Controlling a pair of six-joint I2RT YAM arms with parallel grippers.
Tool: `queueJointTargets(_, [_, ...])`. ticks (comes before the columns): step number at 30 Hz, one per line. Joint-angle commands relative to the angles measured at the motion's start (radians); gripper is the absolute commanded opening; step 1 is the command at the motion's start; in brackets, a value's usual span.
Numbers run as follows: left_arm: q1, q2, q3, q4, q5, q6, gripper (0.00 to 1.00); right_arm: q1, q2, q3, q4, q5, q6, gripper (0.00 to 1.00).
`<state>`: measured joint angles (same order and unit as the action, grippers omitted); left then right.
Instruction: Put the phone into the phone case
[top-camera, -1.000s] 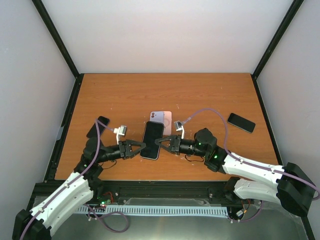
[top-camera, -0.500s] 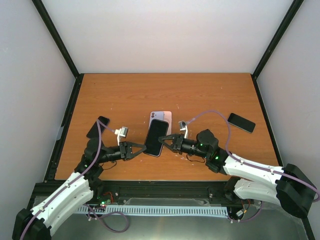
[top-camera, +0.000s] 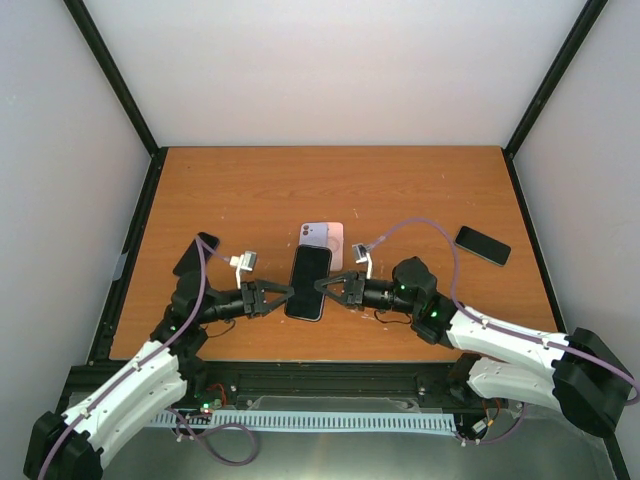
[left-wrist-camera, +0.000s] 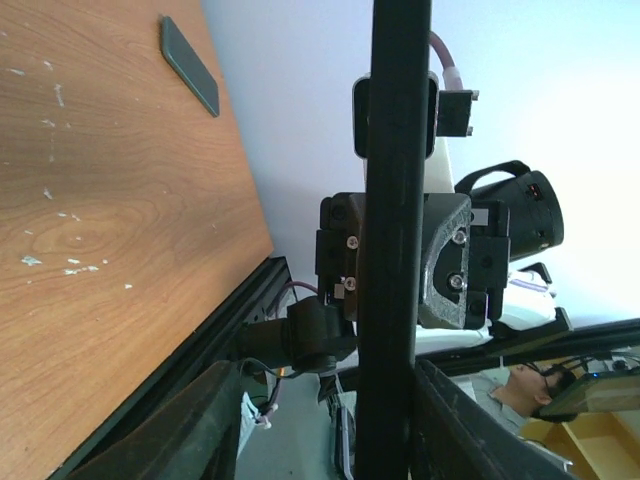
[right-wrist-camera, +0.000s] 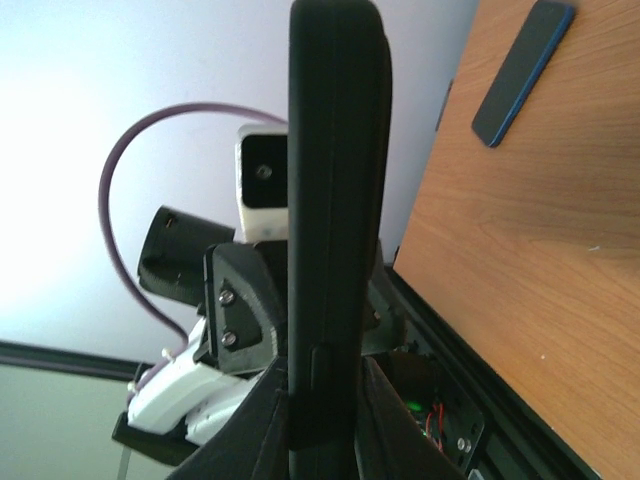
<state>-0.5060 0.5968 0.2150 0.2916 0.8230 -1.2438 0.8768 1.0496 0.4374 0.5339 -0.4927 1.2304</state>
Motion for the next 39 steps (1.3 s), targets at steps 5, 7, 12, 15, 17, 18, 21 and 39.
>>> queueJointTargets(5, [-0.002,0.082,0.078,0.064,0.018,0.072,0.28,-0.004,-0.006,0.097,0.021,-0.136,-0.079,0.15])
queueJointTargets(7, [-0.001,0.103,0.074,0.085,0.015,0.068,0.21,-0.004,-0.007,0.122,-0.061,-0.130,-0.116,0.15])
queueJointTargets(12, [-0.001,0.124,0.070,0.120,-0.001,0.051,0.07,-0.004,-0.022,0.124,-0.116,-0.107,-0.128,0.25])
queueJointTargets(15, [-0.002,0.141,0.080,0.134,-0.007,0.049,0.03,-0.004,-0.022,0.105,-0.108,-0.087,-0.100,0.32])
queueJointTargets(17, [-0.002,0.159,0.092,0.138,-0.005,0.056,0.01,-0.004,-0.026,0.093,-0.103,-0.061,-0.090,0.32])
queueJointTargets(18, [-0.002,0.170,0.098,0.139,-0.003,0.062,0.00,-0.004,-0.030,0.091,-0.108,-0.046,-0.088,0.29])
queueJointTargets(21, [-0.002,0.192,0.107,0.131,-0.006,0.076,0.00,-0.005,-0.042,0.098,-0.141,-0.007,-0.087,0.18])
queueJointTargets(39, [-0.001,0.171,0.130,0.162,-0.132,0.038,0.00,0.007,-0.030,-0.017,-0.049,-0.048,0.001,0.50])
